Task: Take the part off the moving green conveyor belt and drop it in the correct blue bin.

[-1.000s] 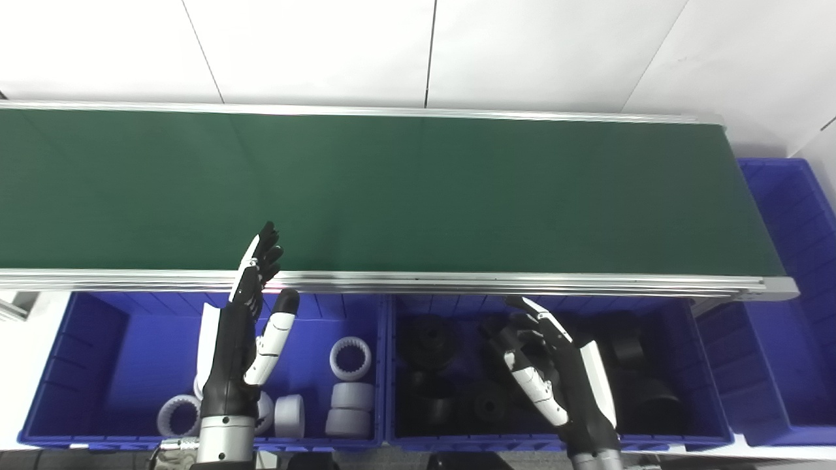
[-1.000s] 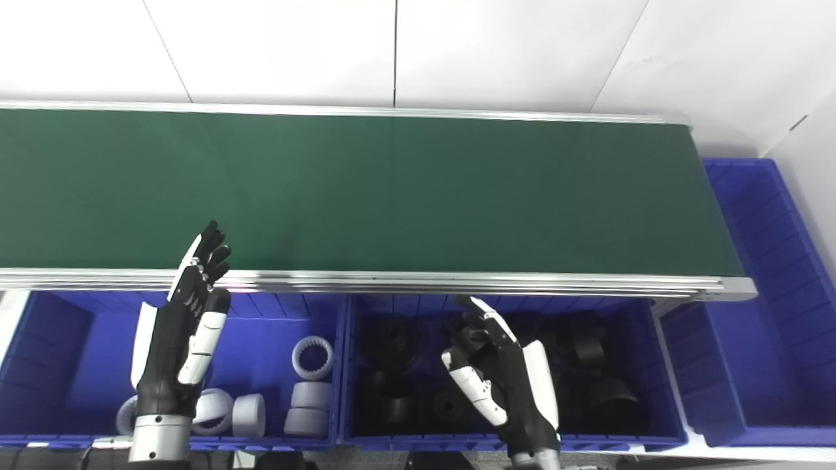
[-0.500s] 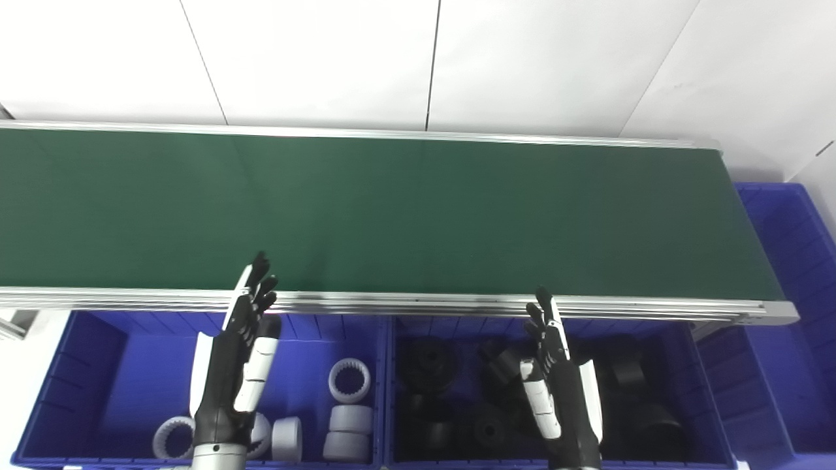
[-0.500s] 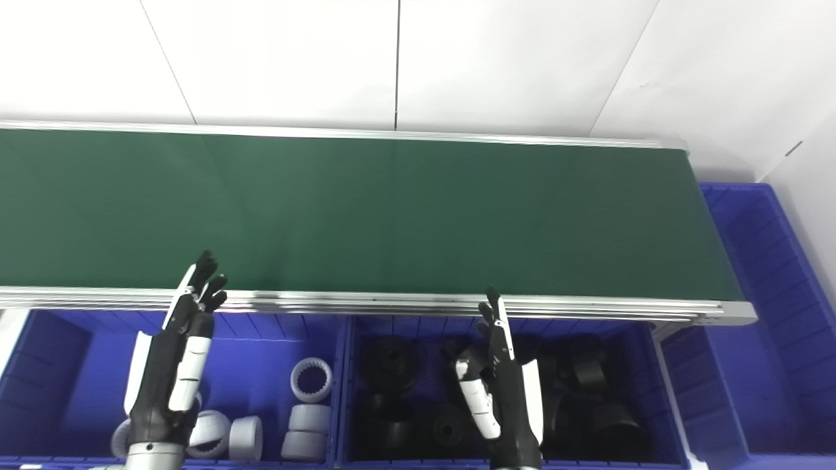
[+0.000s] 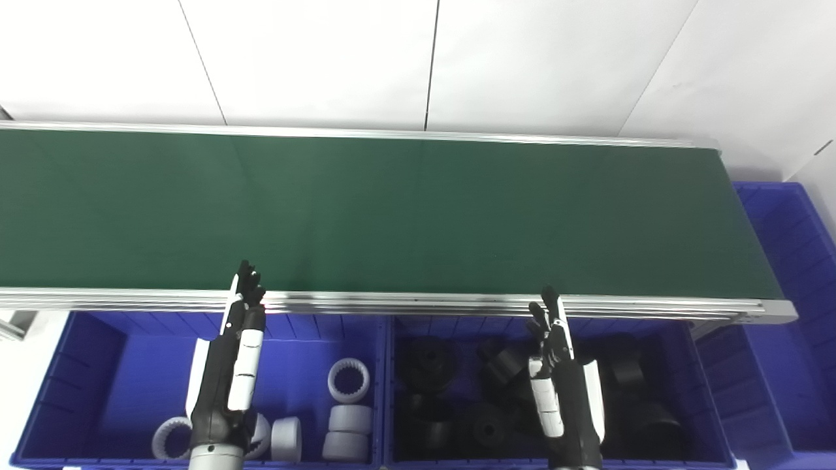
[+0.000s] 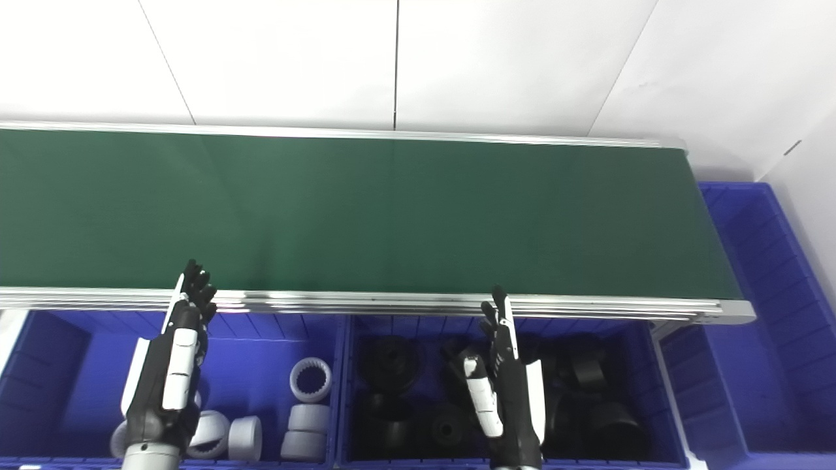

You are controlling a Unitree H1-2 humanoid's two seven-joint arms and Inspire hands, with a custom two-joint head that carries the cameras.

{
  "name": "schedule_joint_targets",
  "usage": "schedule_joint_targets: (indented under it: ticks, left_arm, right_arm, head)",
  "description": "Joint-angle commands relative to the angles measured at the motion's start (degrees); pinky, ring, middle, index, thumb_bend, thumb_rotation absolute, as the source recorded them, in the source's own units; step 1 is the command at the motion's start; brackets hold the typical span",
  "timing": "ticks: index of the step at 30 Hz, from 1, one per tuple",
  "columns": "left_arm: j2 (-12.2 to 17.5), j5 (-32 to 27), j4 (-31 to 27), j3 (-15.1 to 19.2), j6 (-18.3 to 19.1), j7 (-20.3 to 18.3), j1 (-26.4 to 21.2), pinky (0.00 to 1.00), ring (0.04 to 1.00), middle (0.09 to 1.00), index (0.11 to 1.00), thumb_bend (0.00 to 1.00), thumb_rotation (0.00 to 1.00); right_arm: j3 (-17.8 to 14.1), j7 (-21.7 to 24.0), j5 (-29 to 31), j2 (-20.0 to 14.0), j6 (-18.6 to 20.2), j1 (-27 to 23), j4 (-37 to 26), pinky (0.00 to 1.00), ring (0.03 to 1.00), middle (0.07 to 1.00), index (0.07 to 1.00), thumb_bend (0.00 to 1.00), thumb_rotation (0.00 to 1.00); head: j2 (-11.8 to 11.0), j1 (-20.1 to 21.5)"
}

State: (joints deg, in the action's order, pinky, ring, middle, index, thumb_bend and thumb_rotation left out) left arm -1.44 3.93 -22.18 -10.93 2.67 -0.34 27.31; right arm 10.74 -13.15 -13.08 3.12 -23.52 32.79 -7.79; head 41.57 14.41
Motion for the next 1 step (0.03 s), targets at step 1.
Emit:
schedule_joint_targets:
  ticks: [1]
  left_arm:
    - [-1.28, -0.4, -2.88, 0.3, 0.46, 0.59, 0.49, 1.0, 0.998, 1.0, 1.0, 0.54, 0.97]
  right_arm:
    - [0.23, 0.65, 0.32, 0.92, -0.99, 0.79, -2.01, 0.92, 0.957, 1.0, 0.996, 0.7, 1.0]
  head:
    - [0.05, -0.01]
